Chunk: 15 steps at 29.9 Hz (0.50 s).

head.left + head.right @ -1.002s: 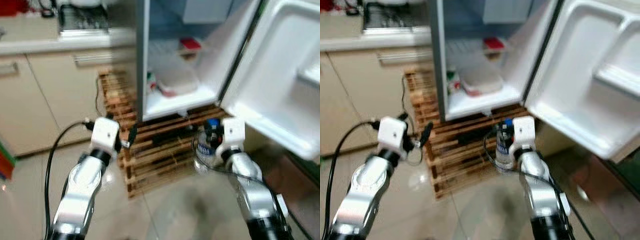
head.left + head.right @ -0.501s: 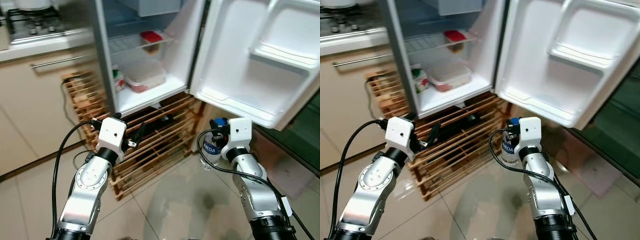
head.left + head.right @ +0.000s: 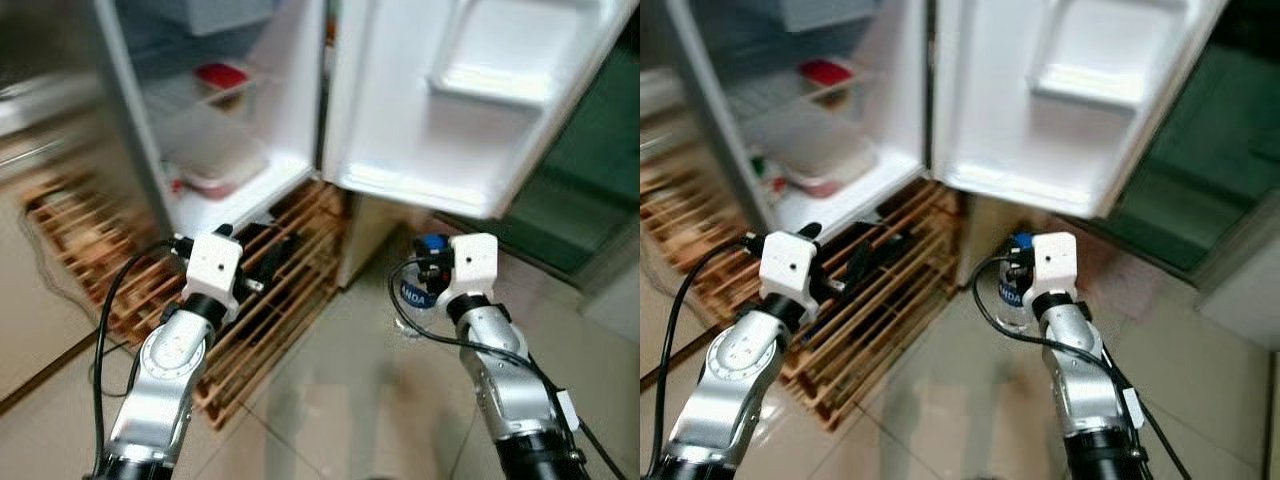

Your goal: Restocking fridge

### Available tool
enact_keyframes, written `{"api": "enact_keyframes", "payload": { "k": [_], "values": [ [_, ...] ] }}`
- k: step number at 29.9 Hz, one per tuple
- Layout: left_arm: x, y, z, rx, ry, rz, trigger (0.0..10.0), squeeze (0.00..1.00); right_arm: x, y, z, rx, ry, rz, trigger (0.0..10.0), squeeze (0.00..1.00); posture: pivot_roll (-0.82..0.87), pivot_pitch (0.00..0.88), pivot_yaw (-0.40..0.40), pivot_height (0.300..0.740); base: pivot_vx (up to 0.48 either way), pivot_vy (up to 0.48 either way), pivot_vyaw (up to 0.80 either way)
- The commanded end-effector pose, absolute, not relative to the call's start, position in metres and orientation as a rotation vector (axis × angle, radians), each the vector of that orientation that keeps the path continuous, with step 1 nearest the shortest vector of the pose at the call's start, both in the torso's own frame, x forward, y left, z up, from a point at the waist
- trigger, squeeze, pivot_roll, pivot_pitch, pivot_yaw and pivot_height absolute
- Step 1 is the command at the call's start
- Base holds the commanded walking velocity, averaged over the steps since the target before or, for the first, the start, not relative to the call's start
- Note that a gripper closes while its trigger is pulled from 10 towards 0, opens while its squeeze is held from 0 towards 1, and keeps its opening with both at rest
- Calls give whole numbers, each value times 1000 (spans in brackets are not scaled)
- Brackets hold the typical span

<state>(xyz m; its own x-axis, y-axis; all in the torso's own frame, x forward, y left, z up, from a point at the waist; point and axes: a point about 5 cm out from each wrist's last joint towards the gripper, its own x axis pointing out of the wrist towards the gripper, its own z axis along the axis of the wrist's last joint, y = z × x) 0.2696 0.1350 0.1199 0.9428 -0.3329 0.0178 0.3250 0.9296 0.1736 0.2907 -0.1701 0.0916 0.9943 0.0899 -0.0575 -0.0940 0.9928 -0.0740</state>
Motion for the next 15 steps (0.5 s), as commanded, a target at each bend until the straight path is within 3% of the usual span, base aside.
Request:
{"api": "enact_keyframes", "payload": {
  "k": [1,6,11,15],
  "values": [
    [270,142,121,191,-43,-317,10000,0,294,-162,103,-66,-8,115,0,0,19,0,-36,740,0,0,-525],
    [270,140,126,182,-72,-338,10000,0,298,-163,111,-104,-43,117,0,0,18,0,-32,740,105,0,0],
    [270,136,128,180,-87,-356,10000,0,313,-164,145,-134,-151,112,0,0,12,0,-30,740,370,289,0],
    [270,134,131,190,-110,-372,10000,0,320,-168,160,-143,-195,102,0,0,13,0,-31,740,474,0,0]
  ]
}}
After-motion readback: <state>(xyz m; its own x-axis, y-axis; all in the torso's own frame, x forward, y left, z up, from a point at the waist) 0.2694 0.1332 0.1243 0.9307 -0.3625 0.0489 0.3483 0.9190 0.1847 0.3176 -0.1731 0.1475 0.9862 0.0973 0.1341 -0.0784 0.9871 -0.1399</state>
